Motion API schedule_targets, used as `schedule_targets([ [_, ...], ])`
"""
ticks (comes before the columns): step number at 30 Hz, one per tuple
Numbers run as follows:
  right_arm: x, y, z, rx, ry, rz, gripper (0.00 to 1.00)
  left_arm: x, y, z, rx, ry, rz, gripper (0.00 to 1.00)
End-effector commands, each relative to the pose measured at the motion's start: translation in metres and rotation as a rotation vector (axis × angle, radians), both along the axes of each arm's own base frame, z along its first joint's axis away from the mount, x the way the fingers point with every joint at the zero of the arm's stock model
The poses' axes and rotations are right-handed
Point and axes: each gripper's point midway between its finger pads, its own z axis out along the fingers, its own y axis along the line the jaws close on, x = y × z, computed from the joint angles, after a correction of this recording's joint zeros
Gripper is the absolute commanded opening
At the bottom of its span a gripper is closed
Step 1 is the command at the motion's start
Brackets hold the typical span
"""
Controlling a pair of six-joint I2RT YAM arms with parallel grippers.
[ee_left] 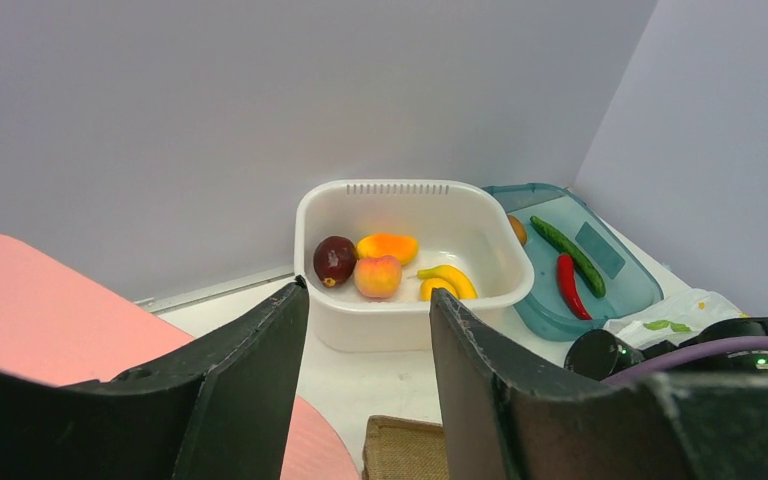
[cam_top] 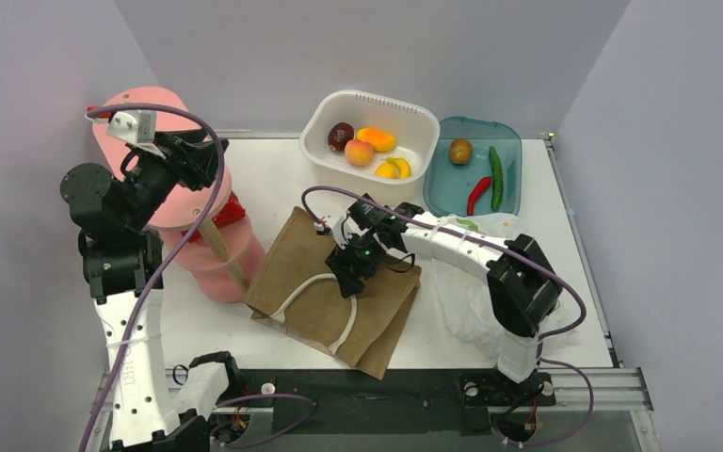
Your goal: Untie the knot of the grocery bags and take out the mixed food
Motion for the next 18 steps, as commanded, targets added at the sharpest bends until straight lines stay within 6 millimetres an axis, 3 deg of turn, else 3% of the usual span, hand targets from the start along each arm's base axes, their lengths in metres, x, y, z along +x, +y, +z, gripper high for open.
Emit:
schedule_targets([
  [1,0.002,0.034,0.005,0.102,0.027,-0.011,0.67,-0.009,-0.002,0.011,-0.001,-0.045,0.003,0.46],
  [7,0.002,0.055,-0.016,0.128,0.108,-0.034,0.63,-0.008,-0.001,0.009,-0.008,-0.04,0.01,0.46],
  [8,0.003,0.057,-0.016,0.133,0.114,-0.036,0.61,-0.008,-0.001,0.008,-0.005,-0.037,0.011,0.46],
  [10,0.004,0.059,-0.013,0.139,0.123,-0.032,0.46,-0.009,-0.002,0.007,0.008,-0.036,0.005,0.46],
  [12,0.006,0.056,0.0,0.147,0.118,-0.029,0.06,-0.01,-0.003,0.003,0.029,-0.032,-0.006,0.46],
  [14,0.011,0.053,0.028,0.174,0.081,-0.029,0.0,-0.01,-0.005,-0.003,0.055,-0.022,-0.017,0.46],
  [16,0.015,0.047,0.063,0.226,0.005,-0.02,0.0,-0.01,-0.008,-0.012,0.074,-0.007,-0.04,0.46],
  [18,0.018,0.04,0.111,0.306,-0.092,-0.019,0.0,-0.012,-0.013,-0.018,0.082,0.006,-0.076,0.46],
])
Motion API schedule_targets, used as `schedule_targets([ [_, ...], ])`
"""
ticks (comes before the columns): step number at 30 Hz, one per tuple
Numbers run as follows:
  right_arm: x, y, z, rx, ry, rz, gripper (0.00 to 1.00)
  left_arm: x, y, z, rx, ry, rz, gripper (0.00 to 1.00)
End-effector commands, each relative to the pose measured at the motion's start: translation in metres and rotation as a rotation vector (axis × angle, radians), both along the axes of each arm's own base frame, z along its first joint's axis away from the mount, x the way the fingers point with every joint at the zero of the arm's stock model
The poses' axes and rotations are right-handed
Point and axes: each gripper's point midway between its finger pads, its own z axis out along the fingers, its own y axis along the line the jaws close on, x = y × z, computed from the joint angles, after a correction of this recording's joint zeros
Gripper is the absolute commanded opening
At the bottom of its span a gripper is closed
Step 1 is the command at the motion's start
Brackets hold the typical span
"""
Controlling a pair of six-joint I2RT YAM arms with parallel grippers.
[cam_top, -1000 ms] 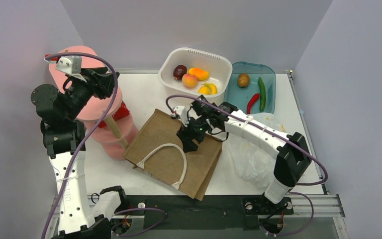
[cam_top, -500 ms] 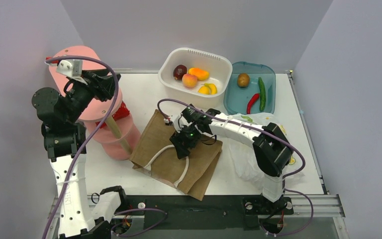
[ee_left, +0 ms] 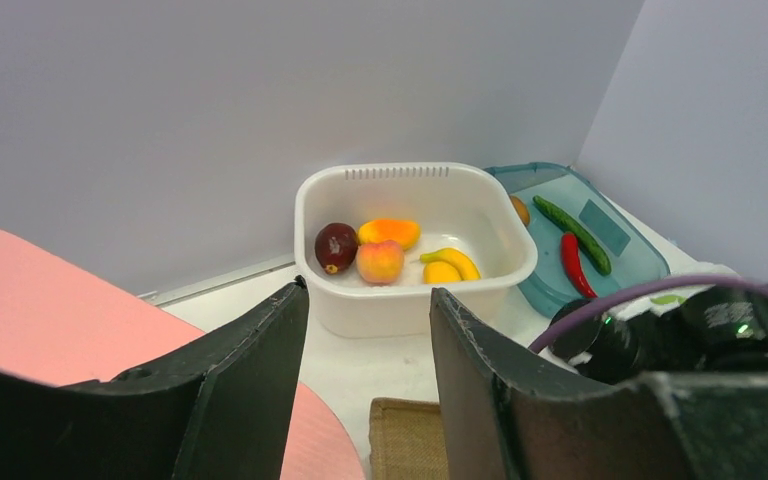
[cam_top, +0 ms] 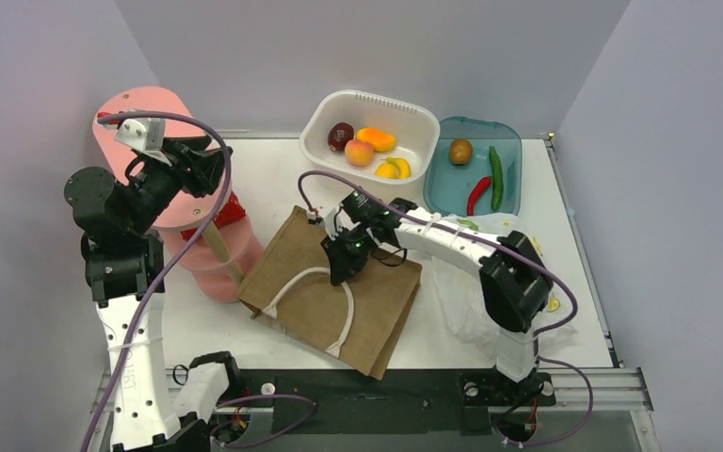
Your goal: Untie the knot of the grocery bags and take out the mixed food
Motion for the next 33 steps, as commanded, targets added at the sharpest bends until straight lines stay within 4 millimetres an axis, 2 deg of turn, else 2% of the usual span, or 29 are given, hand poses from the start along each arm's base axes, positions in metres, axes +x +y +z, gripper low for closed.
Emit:
schedule_targets([
  [1,0.017,-0.003,0.124,0.217,-0.242,-0.009,0.0,-0.007,-0.013,-0.013,0.057,0.01,-0.086,0.46],
  [2,0.022,-0.008,0.144,0.248,-0.277,-0.027,0.0,-0.01,-0.019,-0.017,0.068,0.018,-0.121,0.46],
  [4,0.031,-0.017,0.167,0.275,-0.296,-0.075,0.0,-0.017,-0.03,-0.027,0.124,0.021,-0.188,0.46],
  [7,0.047,-0.033,0.188,0.311,-0.253,-0.163,0.0,-0.038,-0.049,-0.041,0.272,-0.04,-0.285,0.46],
  [8,0.056,-0.042,0.196,0.322,-0.251,-0.206,0.0,-0.045,-0.057,-0.053,0.29,-0.026,-0.33,0.46],
  [12,0.071,-0.059,0.213,0.352,-0.259,-0.266,0.0,-0.073,-0.078,-0.088,0.395,-0.063,-0.445,0.45],
  [13,0.072,-0.059,0.216,0.364,-0.255,-0.264,0.0,-0.077,-0.08,-0.103,0.428,-0.061,-0.468,0.45],
  [17,0.082,-0.065,0.228,0.397,-0.248,-0.277,0.0,-0.094,-0.1,-0.14,0.518,-0.062,-0.592,0.45],
  [18,0.085,-0.065,0.229,0.401,-0.245,-0.283,0.0,-0.099,-0.108,-0.145,0.582,-0.112,-0.64,0.44],
  [19,0.091,-0.068,0.235,0.411,-0.255,-0.297,0.0,-0.106,-0.11,-0.159,0.616,-0.08,-0.683,0.44],
  [20,0.095,-0.069,0.234,0.413,-0.242,-0.307,0.0,-0.113,-0.117,-0.166,0.708,-0.154,-0.741,0.44],
  [21,0.102,-0.072,0.24,0.422,-0.249,-0.323,0.0,-0.124,-0.118,-0.185,0.754,-0.118,-0.804,0.45],
  [22,0.105,-0.071,0.239,0.425,-0.23,-0.33,0.0,-0.129,-0.123,-0.195,0.857,-0.19,-0.859,0.45],
  [23,0.109,-0.073,0.242,0.433,-0.231,-0.339,0.0,-0.134,-0.118,-0.214,0.925,-0.154,-0.887,0.45],
  [25,0.116,-0.073,0.239,0.435,-0.203,-0.356,0.0,-0.145,-0.124,-0.236,1.08,-0.218,-0.975,0.45],
  [29,0.128,-0.079,0.238,0.447,-0.163,-0.403,0.0,-0.14,-0.133,-0.263,1.308,-0.291,-1.039,0.45],
  [33,0.144,-0.085,0.247,0.498,-0.126,-0.454,0.0,-0.111,-0.155,-0.274,1.406,-0.26,-1.016,0.46],
])
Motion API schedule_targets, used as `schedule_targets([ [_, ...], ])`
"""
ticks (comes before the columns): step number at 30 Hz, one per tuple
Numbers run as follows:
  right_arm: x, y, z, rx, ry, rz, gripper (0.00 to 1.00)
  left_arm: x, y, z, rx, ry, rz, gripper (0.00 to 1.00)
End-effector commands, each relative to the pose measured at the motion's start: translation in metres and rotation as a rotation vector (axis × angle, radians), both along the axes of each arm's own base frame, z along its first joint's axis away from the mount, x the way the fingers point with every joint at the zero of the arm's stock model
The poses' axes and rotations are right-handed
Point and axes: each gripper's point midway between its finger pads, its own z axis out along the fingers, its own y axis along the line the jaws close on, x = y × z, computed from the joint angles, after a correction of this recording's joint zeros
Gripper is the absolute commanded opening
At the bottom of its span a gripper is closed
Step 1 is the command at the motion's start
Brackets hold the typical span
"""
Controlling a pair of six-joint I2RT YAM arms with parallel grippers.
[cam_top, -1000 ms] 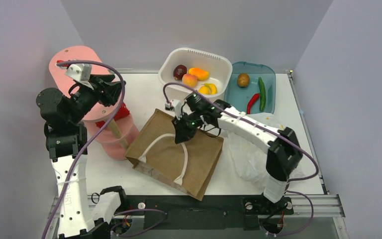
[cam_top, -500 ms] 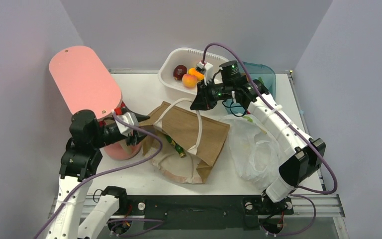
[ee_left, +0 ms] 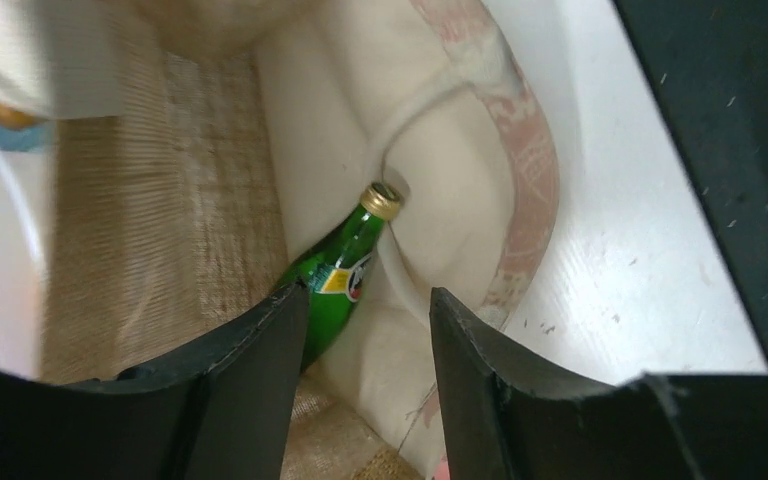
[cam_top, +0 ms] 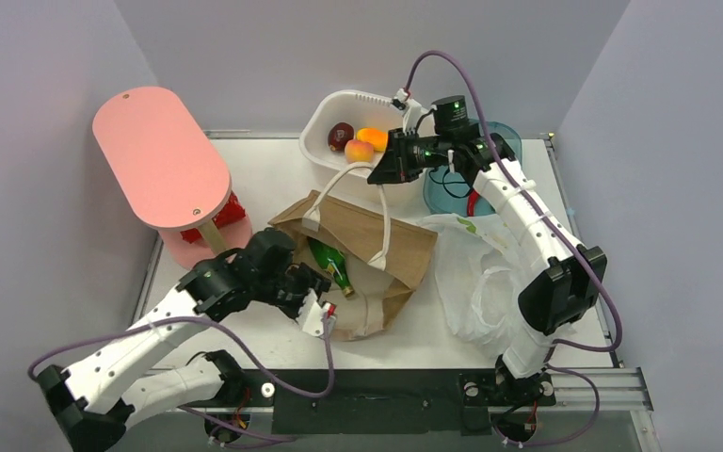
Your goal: Untie the knot of the grocery bags and take out the mixed food
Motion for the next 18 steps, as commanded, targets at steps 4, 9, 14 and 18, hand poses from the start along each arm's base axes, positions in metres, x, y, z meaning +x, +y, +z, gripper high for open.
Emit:
schedule_targets([
  [4,0.02,0.0,0.045,0.14,-0.042,-0.014,0.0,0.078,-0.017,-0.025,0.266,-0.182,0.065,0.56],
  [9,0.021,0.002,0.039,0.142,-0.018,-0.002,0.0,0.118,-0.016,-0.056,0.427,-0.287,0.024,0.59],
  [14,0.021,0.006,0.034,0.15,0.008,0.016,0.0,0.144,-0.026,-0.081,0.497,-0.342,-0.009,0.6],
  [18,0.02,0.006,0.031,0.153,0.027,0.022,0.0,0.162,-0.022,-0.097,0.546,-0.355,-0.036,0.61],
])
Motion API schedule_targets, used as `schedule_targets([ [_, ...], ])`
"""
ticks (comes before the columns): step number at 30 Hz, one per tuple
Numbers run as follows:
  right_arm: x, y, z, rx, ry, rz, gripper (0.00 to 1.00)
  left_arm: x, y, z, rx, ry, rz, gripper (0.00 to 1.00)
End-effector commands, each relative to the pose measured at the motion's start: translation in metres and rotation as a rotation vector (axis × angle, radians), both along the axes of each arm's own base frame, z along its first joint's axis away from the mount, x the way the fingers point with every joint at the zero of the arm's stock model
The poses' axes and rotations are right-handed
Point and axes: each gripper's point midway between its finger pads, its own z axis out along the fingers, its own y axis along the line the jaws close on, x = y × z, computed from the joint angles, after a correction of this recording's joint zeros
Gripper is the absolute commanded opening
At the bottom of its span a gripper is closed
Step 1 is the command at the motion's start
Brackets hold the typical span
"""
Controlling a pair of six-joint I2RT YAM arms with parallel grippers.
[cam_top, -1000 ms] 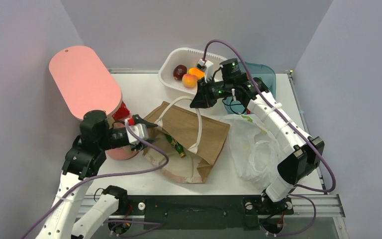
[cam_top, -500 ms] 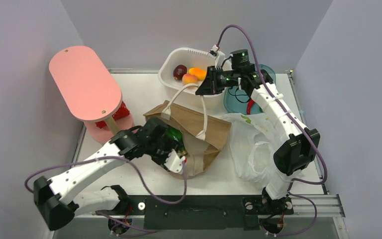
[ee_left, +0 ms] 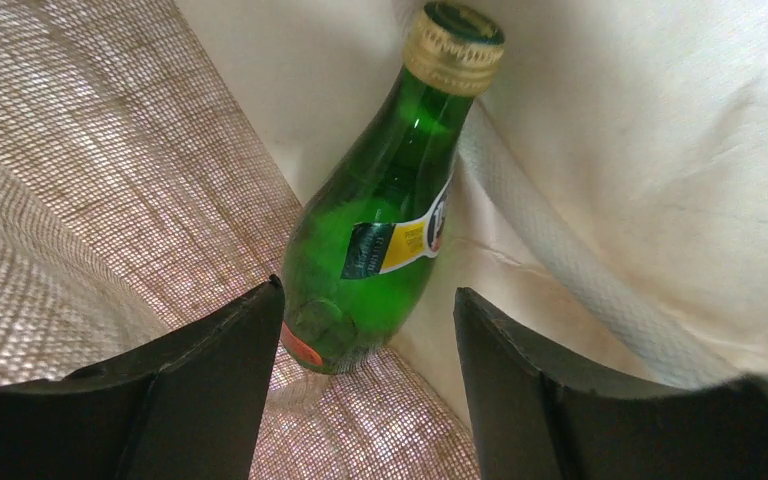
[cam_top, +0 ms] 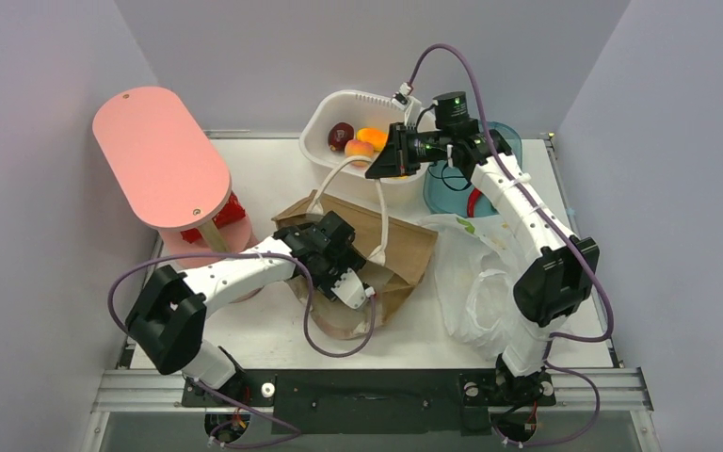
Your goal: Untie the knot of the grocery bags and take out the mixed food
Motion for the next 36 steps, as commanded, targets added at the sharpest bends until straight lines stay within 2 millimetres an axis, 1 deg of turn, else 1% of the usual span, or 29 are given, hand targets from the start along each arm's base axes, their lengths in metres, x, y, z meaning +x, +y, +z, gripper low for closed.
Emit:
schedule_targets([
  [1,0.004,0.004,0.027,0.062,-0.063,0.016,0.0,0.04,-0.006,0.008,0.017,-0.112,-0.047,0.61],
  [2,0.003,0.004,0.027,0.064,-0.06,0.021,0.0,0.042,-0.005,0.0,0.034,-0.101,-0.051,0.62],
  [7,0.0,0.004,0.026,0.069,-0.048,0.032,0.0,0.051,-0.005,-0.023,0.019,-0.101,-0.038,0.63],
  [8,-0.001,0.004,0.026,0.069,-0.047,0.034,0.0,0.053,-0.004,-0.03,0.018,-0.106,-0.037,0.73],
  [10,-0.003,0.005,0.025,0.073,-0.04,0.04,0.0,0.057,-0.003,-0.042,0.009,-0.126,-0.026,0.8],
  [11,-0.004,0.005,0.026,0.075,-0.036,0.042,0.0,0.058,-0.001,-0.046,0.012,-0.132,-0.022,0.81],
  [12,-0.004,0.005,0.026,0.076,-0.034,0.044,0.0,0.058,0.003,-0.056,0.031,-0.123,-0.021,0.83],
  [13,-0.005,0.005,0.026,0.078,-0.031,0.046,0.0,0.057,0.006,-0.06,0.042,-0.111,-0.02,0.83],
  [14,-0.005,0.005,0.026,0.078,-0.029,0.046,0.0,0.056,0.01,-0.069,0.069,-0.077,-0.011,0.84],
  [15,-0.005,0.005,0.026,0.08,-0.027,0.048,0.0,0.056,0.012,-0.073,0.078,-0.062,0.005,0.84],
  [16,-0.005,0.005,0.026,0.08,-0.025,0.048,0.0,0.058,0.015,-0.081,0.095,-0.042,0.018,0.84],
  [21,-0.007,0.005,0.025,0.083,-0.017,0.052,0.0,0.063,0.024,-0.108,0.145,-0.015,0.032,0.83],
  [22,-0.007,0.005,0.025,0.083,-0.012,0.051,0.0,0.065,0.027,-0.111,0.162,-0.019,0.039,0.81],
  [23,-0.007,0.006,0.024,0.084,-0.011,0.052,0.0,0.067,0.028,-0.117,0.18,-0.013,0.039,0.72],
  [24,-0.007,0.006,0.024,0.087,-0.007,0.052,0.0,0.068,0.032,-0.119,0.207,-0.018,0.045,0.66],
  [25,-0.007,0.006,0.024,0.088,-0.008,0.052,0.0,0.069,0.032,-0.123,0.229,-0.003,0.052,0.5],
  [26,-0.007,0.006,0.024,0.089,-0.005,0.052,0.0,0.07,0.031,-0.122,0.247,-0.009,0.059,0.43],
  [27,-0.007,0.006,0.024,0.09,-0.005,0.053,0.0,0.07,0.03,-0.12,0.252,0.007,0.093,0.28],
  [28,-0.006,0.007,0.024,0.091,-0.006,0.053,0.0,0.07,0.027,-0.118,0.249,0.016,0.102,0.22],
  [29,-0.006,0.007,0.024,0.092,-0.004,0.052,0.0,0.068,0.022,-0.11,0.224,0.033,0.115,0.1],
  [30,-0.006,0.007,0.024,0.093,-0.004,0.052,0.0,0.067,0.018,-0.106,0.208,0.039,0.111,0.05],
  [31,-0.005,0.007,0.024,0.094,-0.002,0.052,0.0,0.064,0.011,-0.096,0.166,0.041,0.096,0.0],
  [32,-0.004,0.007,0.024,0.095,-0.005,0.049,0.0,0.062,0.007,-0.09,0.144,0.039,0.082,0.0],
  [33,-0.004,0.008,0.024,0.095,-0.005,0.049,0.0,0.056,-0.002,-0.076,0.091,0.045,0.059,0.0],
  [34,-0.003,0.008,0.025,0.095,-0.009,0.046,0.0,0.053,-0.007,-0.068,0.061,0.052,0.052,0.0],
  [35,-0.002,0.007,0.025,0.095,-0.01,0.043,0.0,0.042,-0.016,-0.054,0.011,0.077,0.028,0.0],
  [36,0.0,0.007,0.026,0.095,-0.013,0.037,0.0,0.039,-0.022,-0.043,-0.026,0.086,0.029,0.0],
])
